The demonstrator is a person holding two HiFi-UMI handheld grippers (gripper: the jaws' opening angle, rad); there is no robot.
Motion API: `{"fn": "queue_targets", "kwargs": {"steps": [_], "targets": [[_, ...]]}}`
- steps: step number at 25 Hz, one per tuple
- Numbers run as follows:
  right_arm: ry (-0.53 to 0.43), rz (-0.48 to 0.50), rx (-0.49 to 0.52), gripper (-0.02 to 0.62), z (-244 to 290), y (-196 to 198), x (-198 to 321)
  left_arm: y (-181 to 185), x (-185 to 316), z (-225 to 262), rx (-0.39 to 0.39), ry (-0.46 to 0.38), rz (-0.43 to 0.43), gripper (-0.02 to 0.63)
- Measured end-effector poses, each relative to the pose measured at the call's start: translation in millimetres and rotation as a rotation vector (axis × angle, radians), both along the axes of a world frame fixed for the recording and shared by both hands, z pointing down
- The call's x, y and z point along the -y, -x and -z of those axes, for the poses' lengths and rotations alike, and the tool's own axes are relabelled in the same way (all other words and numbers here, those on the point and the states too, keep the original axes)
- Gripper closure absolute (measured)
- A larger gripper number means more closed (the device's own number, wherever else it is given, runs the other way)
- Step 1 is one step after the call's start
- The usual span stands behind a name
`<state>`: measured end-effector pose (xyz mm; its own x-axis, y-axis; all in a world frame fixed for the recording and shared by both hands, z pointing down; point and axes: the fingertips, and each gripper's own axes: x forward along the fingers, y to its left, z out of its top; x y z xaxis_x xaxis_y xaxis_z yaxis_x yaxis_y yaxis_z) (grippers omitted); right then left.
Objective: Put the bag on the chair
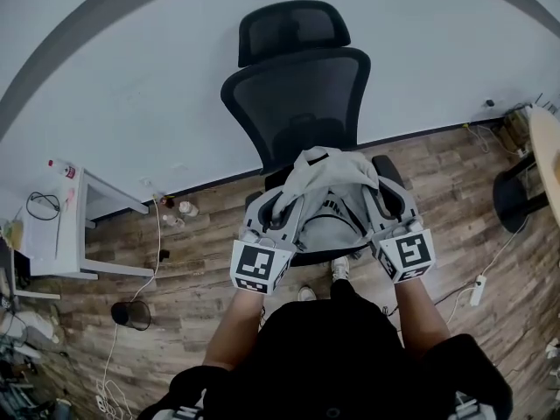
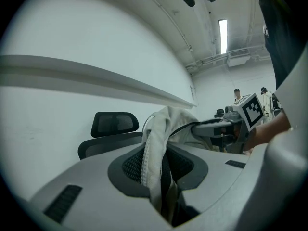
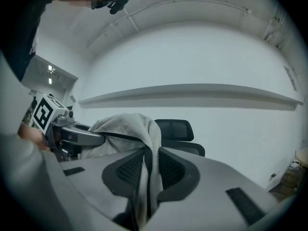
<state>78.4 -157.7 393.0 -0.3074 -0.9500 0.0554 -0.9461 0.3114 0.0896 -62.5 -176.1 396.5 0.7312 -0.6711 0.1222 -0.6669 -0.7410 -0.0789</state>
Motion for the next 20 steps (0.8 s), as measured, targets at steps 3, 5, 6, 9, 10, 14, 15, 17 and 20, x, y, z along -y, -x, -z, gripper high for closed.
{"fn": "queue_targets", "kwargs": {"steps": [3,5,6,9,10,14,15,17,20], "targets": [[0.017,0.04,-0.002,0.511,-6.5,-1.2,22.8,0.5,17.9,-8.8,0.022,0.021,0.028,0.505],[0.039,0.07,-0.006,0.508,-13.6,-2.4,40.8,-0.2,32.0,-15.2,0.029,0.037,0.048,0.505],[0.053,0.085,-0.008,0.508,-18.2,-3.2,49.0,-1.0,37.8,-19.1,0.031,0.047,0.061,0.505],[0.091,0.127,-0.015,0.506,-32.1,-5.7,70.9,-3.8,54.5,-29.7,0.039,0.065,0.1,0.505],[0.099,0.14,-0.019,0.506,-35.9,-6.1,78.1,-4.1,60.2,-33.1,0.045,0.07,0.113,0.505],[0.126,0.197,-0.036,0.505,-51.2,-7.4,106.4,-6.3,80.3,-46.5,0.072,0.097,0.165,0.505],[0.13,0.21,-0.044,0.505,-55.0,-8.1,113.3,-7.5,85.4,-49.6,0.076,0.103,0.176,0.505],[0.14,0.237,-0.064,0.505,-62.7,-8.5,126.3,-9.1,95.2,-56.7,0.089,0.119,0.198,0.505],[0.161,0.286,-0.077,0.505,-77.2,-10.6,143.4,-12.6,108.3,-71.7,0.118,0.152,0.229,0.505]]}}
